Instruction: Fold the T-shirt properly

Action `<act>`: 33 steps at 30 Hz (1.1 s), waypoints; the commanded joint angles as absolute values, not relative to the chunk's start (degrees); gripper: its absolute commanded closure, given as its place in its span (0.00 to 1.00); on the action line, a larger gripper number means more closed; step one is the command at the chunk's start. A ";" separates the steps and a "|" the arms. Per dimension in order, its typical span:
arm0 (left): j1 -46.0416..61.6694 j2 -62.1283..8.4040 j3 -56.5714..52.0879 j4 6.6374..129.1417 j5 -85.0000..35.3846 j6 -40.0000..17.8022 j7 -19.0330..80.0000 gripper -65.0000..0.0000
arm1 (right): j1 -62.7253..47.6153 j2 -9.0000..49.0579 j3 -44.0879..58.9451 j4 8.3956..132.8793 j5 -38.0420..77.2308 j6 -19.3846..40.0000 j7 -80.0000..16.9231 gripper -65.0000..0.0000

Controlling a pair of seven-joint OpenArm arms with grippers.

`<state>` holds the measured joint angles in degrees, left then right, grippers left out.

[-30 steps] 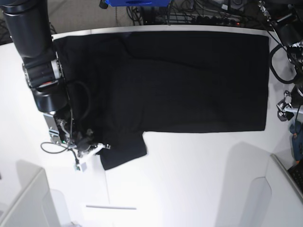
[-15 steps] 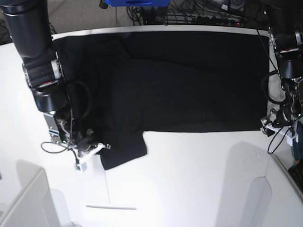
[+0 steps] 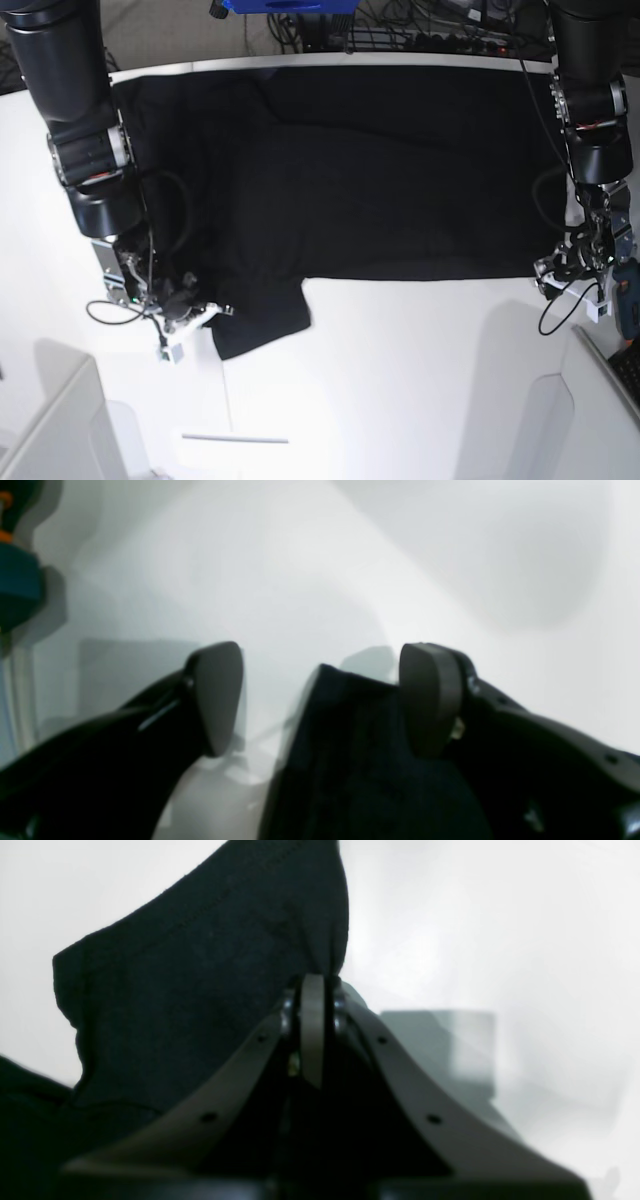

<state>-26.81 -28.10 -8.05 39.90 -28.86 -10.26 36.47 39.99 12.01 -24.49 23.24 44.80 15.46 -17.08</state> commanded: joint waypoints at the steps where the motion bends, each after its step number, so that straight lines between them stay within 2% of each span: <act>1: -27.38 -28.00 -7.87 40.13 -29.58 -10.59 38.20 0.29 | 41.89 12.35 -24.22 24.13 44.88 15.60 -16.66 1.00; 2: -27.30 -27.82 -7.87 40.04 -29.58 -10.59 38.20 0.32 | 41.89 12.35 -24.22 24.13 44.88 15.60 -16.66 1.00; 4: -26.24 -27.74 -7.87 40.04 -29.58 -10.59 38.20 0.45 | 41.89 12.44 -24.22 24.13 44.88 15.60 -16.66 1.00; 9: -25.63 -27.74 -7.87 40.04 -29.58 -10.59 38.11 0.85 | 41.63 12.44 -24.22 24.13 44.88 15.60 -16.57 1.00; 11: -25.54 -27.74 -7.87 40.04 -29.58 -10.59 38.11 0.98 | 41.27 12.44 -24.22 24.13 44.88 15.60 -16.13 1.00; 16: -24.48 -27.82 -7.87 40.31 -29.76 -10.77 38.11 1.00 | 40.31 12.44 -24.22 24.13 44.88 15.60 -13.85 1.00; 21: -24.40 -27.91 -8.48 40.31 -30.11 -17.27 38.46 1.00 | 39.96 12.62 -24.22 24.13 44.97 15.60 -13.76 1.00; 26: -24.40 -28.00 -8.57 40.57 -30.11 -17.89 38.46 1.00 | 38.90 12.97 -22.11 25.63 44.88 15.60 -13.76 1.00; 33: -20.26 -28.00 -8.66 52.18 -30.20 -17.71 40.22 1.00 | 34.15 14.55 -18.07 36.09 44.79 15.52 -14.37 1.00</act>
